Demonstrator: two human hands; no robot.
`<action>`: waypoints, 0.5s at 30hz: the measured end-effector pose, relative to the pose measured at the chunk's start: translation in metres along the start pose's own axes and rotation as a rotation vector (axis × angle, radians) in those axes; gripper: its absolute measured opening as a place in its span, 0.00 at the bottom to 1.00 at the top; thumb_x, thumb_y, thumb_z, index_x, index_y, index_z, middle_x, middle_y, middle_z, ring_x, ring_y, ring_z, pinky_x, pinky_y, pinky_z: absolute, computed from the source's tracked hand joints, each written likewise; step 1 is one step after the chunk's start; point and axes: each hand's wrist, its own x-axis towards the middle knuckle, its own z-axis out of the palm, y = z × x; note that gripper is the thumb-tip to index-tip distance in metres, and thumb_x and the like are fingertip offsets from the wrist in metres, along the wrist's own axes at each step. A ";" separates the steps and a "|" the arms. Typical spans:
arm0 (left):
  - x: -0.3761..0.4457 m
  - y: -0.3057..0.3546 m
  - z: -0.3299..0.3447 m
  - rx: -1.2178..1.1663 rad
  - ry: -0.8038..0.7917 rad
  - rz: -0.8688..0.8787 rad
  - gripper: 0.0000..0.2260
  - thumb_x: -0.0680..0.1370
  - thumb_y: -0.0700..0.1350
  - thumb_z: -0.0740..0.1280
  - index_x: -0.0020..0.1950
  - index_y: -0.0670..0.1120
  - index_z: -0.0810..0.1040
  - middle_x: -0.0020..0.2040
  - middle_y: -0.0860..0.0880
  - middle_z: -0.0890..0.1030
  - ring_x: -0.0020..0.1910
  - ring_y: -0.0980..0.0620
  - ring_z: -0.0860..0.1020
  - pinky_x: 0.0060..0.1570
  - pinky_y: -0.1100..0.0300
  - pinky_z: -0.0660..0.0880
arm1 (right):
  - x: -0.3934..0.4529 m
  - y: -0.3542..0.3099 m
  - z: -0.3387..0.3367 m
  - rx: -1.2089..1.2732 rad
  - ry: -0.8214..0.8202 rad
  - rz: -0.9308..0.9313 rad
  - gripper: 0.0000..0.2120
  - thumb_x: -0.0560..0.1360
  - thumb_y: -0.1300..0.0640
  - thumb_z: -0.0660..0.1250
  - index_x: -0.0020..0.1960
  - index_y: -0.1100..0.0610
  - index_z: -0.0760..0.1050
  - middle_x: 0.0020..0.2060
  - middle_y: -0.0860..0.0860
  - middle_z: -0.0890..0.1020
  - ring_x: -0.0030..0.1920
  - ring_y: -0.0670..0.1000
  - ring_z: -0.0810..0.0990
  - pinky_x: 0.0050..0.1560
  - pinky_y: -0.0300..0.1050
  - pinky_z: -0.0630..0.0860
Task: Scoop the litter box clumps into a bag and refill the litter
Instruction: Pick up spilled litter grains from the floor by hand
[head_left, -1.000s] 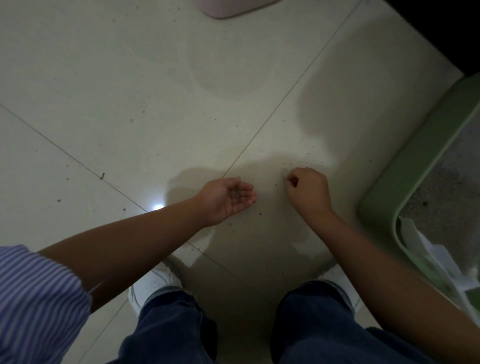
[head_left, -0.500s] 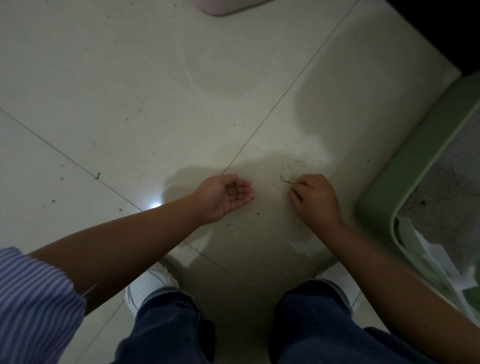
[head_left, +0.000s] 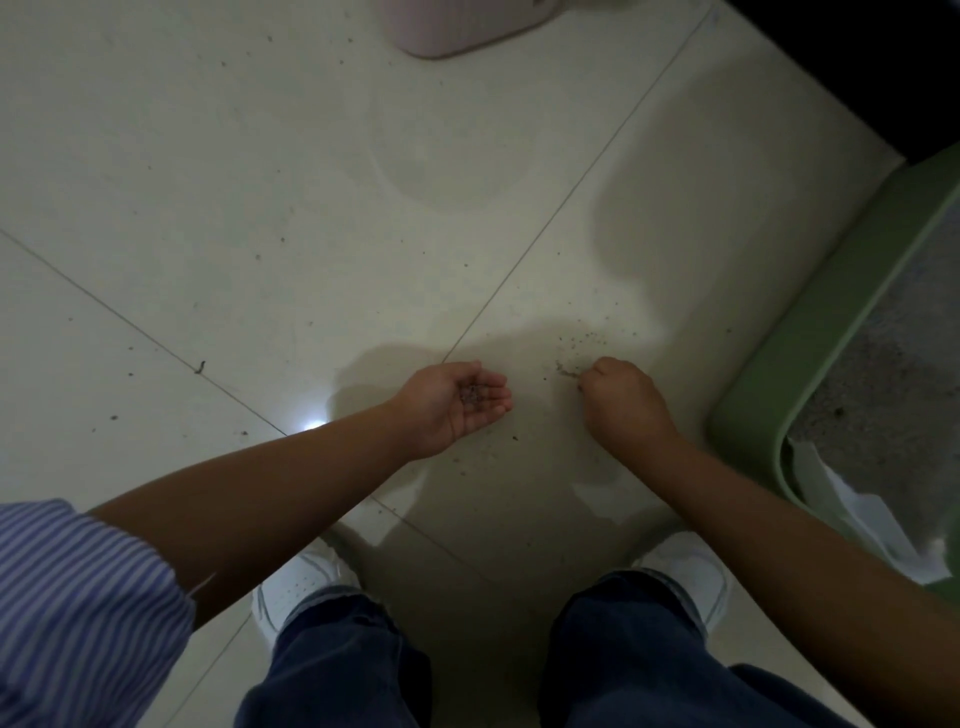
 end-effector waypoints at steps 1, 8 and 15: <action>0.000 0.000 0.000 -0.001 -0.001 0.003 0.17 0.82 0.43 0.53 0.39 0.37 0.74 0.25 0.46 0.79 0.28 0.51 0.80 0.30 0.64 0.78 | 0.001 -0.001 0.001 0.004 -0.027 -0.003 0.20 0.34 0.73 0.77 0.18 0.61 0.70 0.17 0.55 0.71 0.15 0.54 0.71 0.14 0.33 0.64; -0.001 0.000 0.001 -0.038 0.001 0.010 0.18 0.82 0.45 0.52 0.40 0.36 0.73 0.32 0.43 0.78 0.34 0.49 0.78 0.32 0.62 0.79 | 0.007 -0.013 -0.014 0.304 0.108 0.087 0.05 0.62 0.63 0.67 0.28 0.61 0.75 0.25 0.57 0.76 0.28 0.54 0.76 0.31 0.38 0.69; -0.005 -0.004 0.008 -0.125 -0.022 0.016 0.18 0.82 0.44 0.52 0.38 0.37 0.73 0.24 0.45 0.79 0.31 0.50 0.78 0.29 0.65 0.78 | -0.008 -0.033 -0.029 0.466 0.278 -0.108 0.13 0.66 0.55 0.62 0.31 0.61 0.81 0.24 0.52 0.79 0.33 0.47 0.72 0.34 0.35 0.65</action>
